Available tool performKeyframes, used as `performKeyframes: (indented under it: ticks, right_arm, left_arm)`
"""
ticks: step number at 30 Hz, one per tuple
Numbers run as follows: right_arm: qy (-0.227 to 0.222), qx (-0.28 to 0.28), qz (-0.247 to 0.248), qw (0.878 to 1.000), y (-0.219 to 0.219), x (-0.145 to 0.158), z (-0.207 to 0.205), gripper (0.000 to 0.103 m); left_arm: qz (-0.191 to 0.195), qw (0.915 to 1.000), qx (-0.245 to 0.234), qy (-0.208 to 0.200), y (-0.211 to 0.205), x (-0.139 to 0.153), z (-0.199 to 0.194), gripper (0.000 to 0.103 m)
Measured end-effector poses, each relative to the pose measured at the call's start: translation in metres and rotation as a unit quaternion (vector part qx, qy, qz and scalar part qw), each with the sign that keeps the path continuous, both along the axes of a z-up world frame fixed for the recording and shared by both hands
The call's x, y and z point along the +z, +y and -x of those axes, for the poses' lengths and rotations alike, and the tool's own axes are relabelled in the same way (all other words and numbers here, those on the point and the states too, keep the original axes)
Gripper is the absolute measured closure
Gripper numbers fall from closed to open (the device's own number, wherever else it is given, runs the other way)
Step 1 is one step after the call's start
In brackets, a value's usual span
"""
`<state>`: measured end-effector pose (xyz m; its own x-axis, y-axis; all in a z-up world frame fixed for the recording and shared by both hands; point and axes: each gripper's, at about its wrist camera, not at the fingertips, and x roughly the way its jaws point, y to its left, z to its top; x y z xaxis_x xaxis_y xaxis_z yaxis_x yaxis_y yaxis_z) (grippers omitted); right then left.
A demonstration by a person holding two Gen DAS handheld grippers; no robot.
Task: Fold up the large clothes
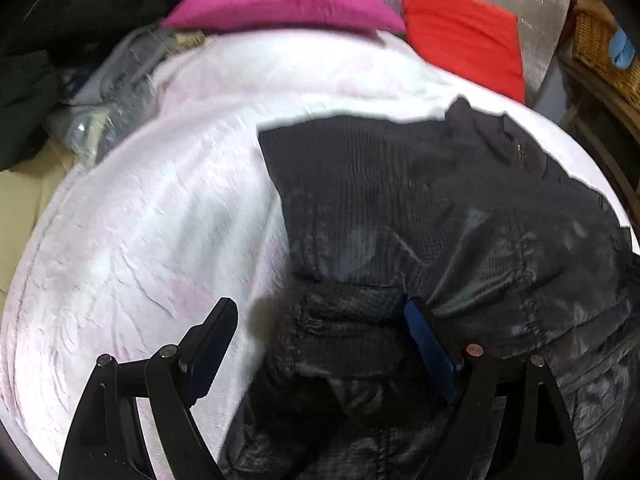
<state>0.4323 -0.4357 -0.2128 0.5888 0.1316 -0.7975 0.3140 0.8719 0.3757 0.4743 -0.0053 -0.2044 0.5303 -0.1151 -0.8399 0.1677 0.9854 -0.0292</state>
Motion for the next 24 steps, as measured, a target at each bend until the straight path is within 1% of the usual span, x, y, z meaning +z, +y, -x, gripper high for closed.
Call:
performKeyframes:
  ticks: [2,4,5,8,9,11,13,14,16,17,19,21,24]
  right_arm:
    - [-0.005,0.000,0.003,1.000,0.000,0.005,0.001,0.048]
    - [-0.023,0.005,-0.001,1.000,0.002,0.016,0.006,0.048]
    - [-0.043,0.010,-0.006,0.999,0.005,0.023,0.010,0.048]
    - [-0.060,0.029,0.005,0.998,0.018,0.030,0.016,0.048]
    - [-0.058,0.039,0.004,0.998,0.023,0.028,0.014,0.048]
    - [-0.039,0.055,0.008,0.998,0.036,0.023,0.002,0.048]
    - [0.000,0.073,0.034,0.997,0.048,0.008,-0.006,0.048]
    - [0.003,0.077,0.048,0.996,0.053,0.005,-0.008,0.048]
    - [-0.001,0.078,0.057,0.995,0.055,0.008,-0.007,0.048]
    - [-0.007,0.076,0.049,0.996,0.054,0.012,-0.005,0.048]
    - [-0.026,0.075,0.032,0.996,0.053,0.017,0.004,0.048]
    - [-0.044,0.081,0.032,0.995,0.056,0.025,0.009,0.048]
    - [-0.050,0.100,0.032,0.993,0.069,0.028,0.010,0.048]
  left_arm:
    - [0.005,1.0000,0.003,-0.002,0.002,0.003,0.001,0.017]
    - [0.012,0.9998,0.005,-0.015,0.006,0.010,0.004,0.018]
    - [0.017,0.9996,0.006,-0.023,0.007,0.014,0.006,0.018]
    - [0.017,0.9991,0.007,-0.039,0.011,0.020,0.010,0.018]
    - [0.011,0.9992,0.004,-0.040,0.009,0.020,0.010,0.018]
    - [-0.012,0.9994,-0.004,-0.033,0.001,0.013,0.009,0.018]
    - [-0.033,0.9990,-0.011,-0.029,-0.008,0.008,0.013,0.017]
    - [-0.042,0.9986,-0.013,-0.029,-0.011,0.006,0.013,0.017]
    - [-0.056,0.9976,-0.014,-0.038,-0.014,0.009,0.017,0.017]
    - [-0.062,0.9970,-0.014,-0.045,-0.016,0.011,0.020,0.017]
    - [-0.063,0.9961,-0.018,-0.060,-0.018,0.018,0.026,0.018]
    - [-0.064,0.9954,-0.020,-0.069,-0.020,0.022,0.031,0.018]
    - [-0.071,0.9935,-0.021,-0.086,-0.024,0.027,0.037,0.018]
